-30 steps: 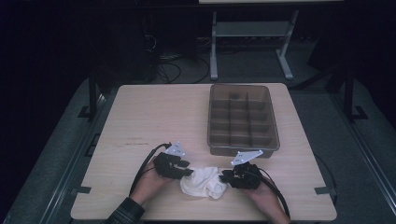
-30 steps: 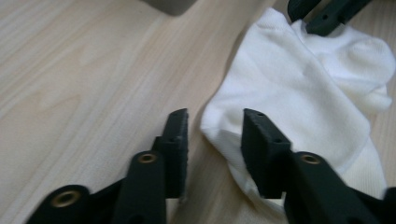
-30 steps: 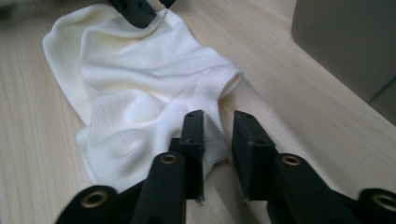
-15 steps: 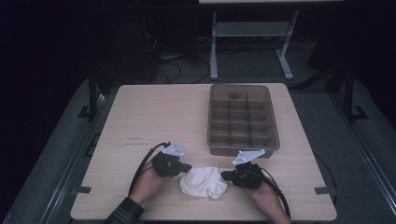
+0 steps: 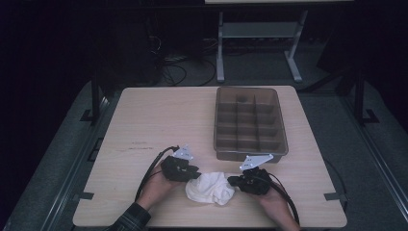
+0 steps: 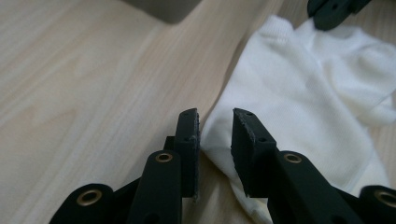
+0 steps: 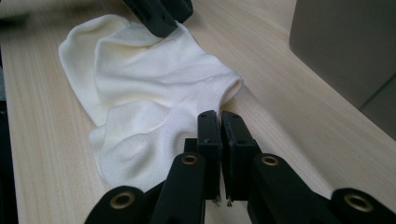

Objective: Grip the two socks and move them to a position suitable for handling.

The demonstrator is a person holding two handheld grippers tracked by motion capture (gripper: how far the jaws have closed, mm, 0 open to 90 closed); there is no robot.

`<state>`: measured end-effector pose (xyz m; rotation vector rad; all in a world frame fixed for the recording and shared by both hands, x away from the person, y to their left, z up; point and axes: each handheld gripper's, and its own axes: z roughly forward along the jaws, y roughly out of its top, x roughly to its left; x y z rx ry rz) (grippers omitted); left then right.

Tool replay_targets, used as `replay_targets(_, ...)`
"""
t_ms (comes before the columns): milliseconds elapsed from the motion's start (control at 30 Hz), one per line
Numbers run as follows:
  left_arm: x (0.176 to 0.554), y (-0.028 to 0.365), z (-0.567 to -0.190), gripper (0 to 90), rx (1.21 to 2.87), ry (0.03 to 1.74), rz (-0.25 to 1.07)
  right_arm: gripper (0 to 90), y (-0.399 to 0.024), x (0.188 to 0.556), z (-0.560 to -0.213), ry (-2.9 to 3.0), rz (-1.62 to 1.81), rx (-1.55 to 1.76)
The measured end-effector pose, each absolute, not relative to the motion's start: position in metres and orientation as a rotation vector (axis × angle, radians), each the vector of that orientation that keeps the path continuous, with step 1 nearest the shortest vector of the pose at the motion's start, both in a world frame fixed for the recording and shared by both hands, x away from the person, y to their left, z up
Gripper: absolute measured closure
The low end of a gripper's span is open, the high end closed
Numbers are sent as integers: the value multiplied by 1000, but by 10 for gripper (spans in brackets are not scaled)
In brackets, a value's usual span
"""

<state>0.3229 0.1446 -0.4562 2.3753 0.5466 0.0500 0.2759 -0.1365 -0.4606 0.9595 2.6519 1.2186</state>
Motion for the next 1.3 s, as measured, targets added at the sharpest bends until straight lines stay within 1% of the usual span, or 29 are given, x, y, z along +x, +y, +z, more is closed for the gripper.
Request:
replay_targets(33,323,144,-457,725,2382,547,45,864,-136,276,-461,2653,1213,960)
replay_targets(67,323,144,-458,795,2380,546,41,864,-136,276,-461,2655,1210,957)
replay_targets(100,323,145,-458,795,2392,540,41,864,-136,276,-461,2655,1210,957)
replay_targets(133,323,145,-458,868,2390,540,33,864,-136,276,-461,2655,1208,955)
replay_targets(200,323,145,-458,882,2387,544,29,865,-136,275,-461,2652,1210,956)
replay_targets(433,321,151,-444,895,2353,543,26,865,-139,275,-456,2636,1245,945)
replay_targets(533,319,155,-436,895,2316,544,4,865,-140,274,-454,2634,1255,951)
replay_targets(967,302,167,-408,897,2264,526,-33,883,-147,266,-429,2615,1350,932)
replay_targets(1100,298,171,-410,897,2276,528,-45,883,-145,263,-427,2620,1353,925)
replay_targets(1300,294,176,-422,896,2292,546,-62,881,-133,262,-440,2672,1297,902)
